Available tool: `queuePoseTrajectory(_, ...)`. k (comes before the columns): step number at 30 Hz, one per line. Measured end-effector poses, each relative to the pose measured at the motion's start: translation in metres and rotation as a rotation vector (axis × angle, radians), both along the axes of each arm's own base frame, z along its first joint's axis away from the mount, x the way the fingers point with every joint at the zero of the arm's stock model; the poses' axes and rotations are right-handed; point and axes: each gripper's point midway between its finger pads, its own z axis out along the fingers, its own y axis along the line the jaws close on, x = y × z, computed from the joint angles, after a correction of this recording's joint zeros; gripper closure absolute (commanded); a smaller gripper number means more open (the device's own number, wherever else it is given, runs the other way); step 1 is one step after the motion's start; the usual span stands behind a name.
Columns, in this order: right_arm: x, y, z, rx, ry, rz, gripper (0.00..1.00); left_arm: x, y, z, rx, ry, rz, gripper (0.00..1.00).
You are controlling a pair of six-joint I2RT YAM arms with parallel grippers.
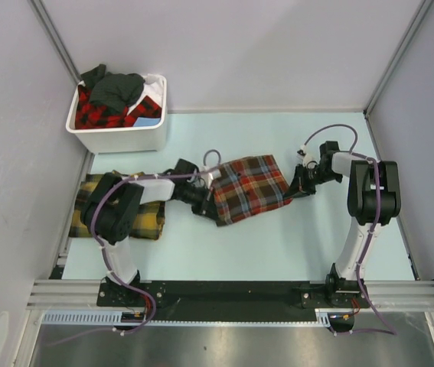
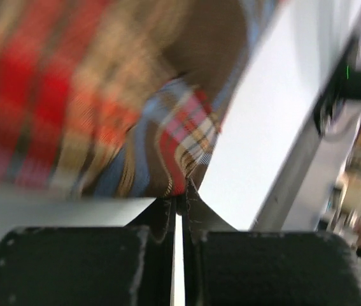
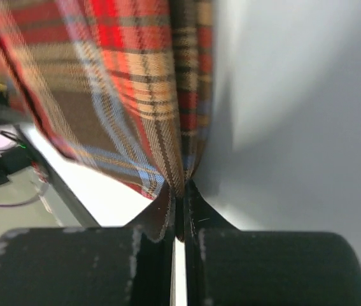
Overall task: Fold and stack the long sleeve shirts
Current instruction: Fold the shirt
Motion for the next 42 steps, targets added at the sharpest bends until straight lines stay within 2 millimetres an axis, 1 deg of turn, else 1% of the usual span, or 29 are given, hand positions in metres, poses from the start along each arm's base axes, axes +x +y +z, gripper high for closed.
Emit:
queuePoseTrajectory(1,0.000,-0.005,0.002,-0.029,0.001,0.015,1.00,-0.017,-0.009,0.002,-0.001,-0.001,-0.054,0.95)
queuePoseTrajectory(2,0.003,-0.009,0.003,-0.051,-0.004,0.029,1.00,-0.033,-0.019,0.005,-0.007,-0.009,-0.114,0.81)
queuePoseTrajectory(4,0.015,-0.013,0.006,-0.088,-0.025,0.063,1.00,-0.057,-0.038,0.010,-0.025,-0.045,-0.223,0.68)
queuePoseTrajectory(5,0.021,-0.015,0.004,-0.113,-0.033,0.079,1.00,-0.069,-0.044,0.012,-0.034,-0.051,-0.273,0.59)
queuePoseTrajectory(6,0.034,-0.018,0.002,-0.148,-0.061,0.101,1.00,-0.077,-0.045,0.013,-0.038,-0.043,-0.304,0.55)
queuePoseTrajectory(7,0.048,-0.017,-0.001,-0.175,-0.094,0.127,0.94,-0.087,-0.043,0.014,-0.038,-0.027,-0.331,0.53)
queuePoseTrajectory(9,0.068,-0.014,-0.001,-0.215,-0.145,0.173,0.87,-0.092,-0.032,0.018,-0.060,-0.009,-0.350,0.47)
queuePoseTrajectory(10,0.077,-0.011,0.000,-0.237,-0.177,0.199,0.76,-0.090,-0.023,0.022,-0.073,-0.003,-0.336,0.45)
queuePoseTrajectory(11,0.085,-0.008,0.001,-0.262,-0.210,0.224,0.66,-0.082,-0.012,0.028,-0.086,-0.005,-0.304,0.39)
queuePoseTrajectory(12,0.091,-0.006,0.002,-0.281,-0.235,0.242,0.57,-0.068,-0.001,0.035,-0.101,-0.018,-0.259,0.37)
queuePoseTrajectory(13,0.099,-0.004,0.004,-0.306,-0.272,0.263,0.44,-0.050,0.009,0.043,-0.109,-0.045,-0.207,0.35)
queuePoseTrajectory(14,0.108,-0.001,0.006,-0.337,-0.320,0.287,0.39,-0.024,0.021,0.053,-0.115,-0.087,-0.143,0.22)
queuePoseTrajectory(15,0.113,0.000,0.008,-0.355,-0.342,0.293,0.36,-0.004,0.029,0.060,-0.112,-0.124,-0.101,0.20)
queuePoseTrajectory(17,0.124,0.000,0.009,-0.399,-0.398,0.311,0.32,0.044,0.043,0.079,-0.106,-0.208,-0.007,0.14)
queuePoseTrajectory(18,0.126,-0.002,0.010,-0.413,-0.409,0.309,0.32,0.064,0.046,0.085,-0.102,-0.244,0.020,0.13)
queuePoseTrajectory(19,0.129,-0.005,0.011,-0.434,-0.417,0.304,0.32,0.089,0.046,0.093,-0.100,-0.271,0.046,0.12)
queuePoseTrajectory(21,0.133,-0.010,0.013,-0.456,-0.427,0.290,0.33,0.127,0.040,0.095,-0.102,-0.296,0.071,0.13)
queuePoseTrajectory(22,0.133,-0.011,0.016,-0.460,-0.431,0.283,0.35,0.142,0.037,0.090,-0.099,-0.297,0.080,0.14)
queuePoseTrajectory(23,0.134,-0.011,0.021,-0.457,-0.437,0.275,0.37,0.153,0.034,0.081,-0.097,-0.283,0.088,0.15)
queuePoseTrajectory(25,0.133,-0.009,0.035,-0.436,-0.453,0.258,0.42,0.162,0.030,0.059,-0.088,-0.225,0.104,0.17)
queuePoseTrajectory(26,0.132,-0.006,0.043,-0.418,-0.462,0.251,0.43,0.165,0.029,0.046,-0.082,-0.191,0.114,0.18)
queuePoseTrajectory(28,0.127,0.005,0.064,-0.363,-0.482,0.241,0.47,0.164,0.028,0.022,-0.069,-0.113,0.133,0.21)
queuePoseTrajectory(29,0.122,0.012,0.075,-0.330,-0.492,0.237,0.48,0.163,0.025,0.018,-0.093,-0.074,0.134,0.22)
queuePoseTrajectory(30,0.116,0.019,0.083,-0.297,-0.493,0.239,0.50,0.165,0.023,0.019,-0.104,-0.057,0.138,0.23)
queuePoseTrajectory(32,0.102,0.035,0.092,-0.233,-0.482,0.251,0.50,0.174,0.019,0.022,-0.113,-0.067,0.144,0.26)
queuePoseTrajectory(34,0.088,0.048,0.090,-0.182,-0.445,0.268,0.51,0.179,0.016,0.020,-0.120,-0.064,0.151,0.27)
queuePoseTrajectory(37,0.068,0.059,0.068,-0.150,-0.358,0.291,0.52,0.175,0.010,0.017,-0.144,-0.020,0.149,0.28)
queuePoseTrajectory(39,0.060,0.059,0.051,-0.145,-0.301,0.297,0.52,0.173,0.006,0.017,-0.160,0.001,0.147,0.28)
queuePoseTrajectory(42,0.058,0.054,0.022,-0.147,-0.224,0.288,0.52,0.170,-0.002,0.016,-0.174,0.030,0.149,0.30)
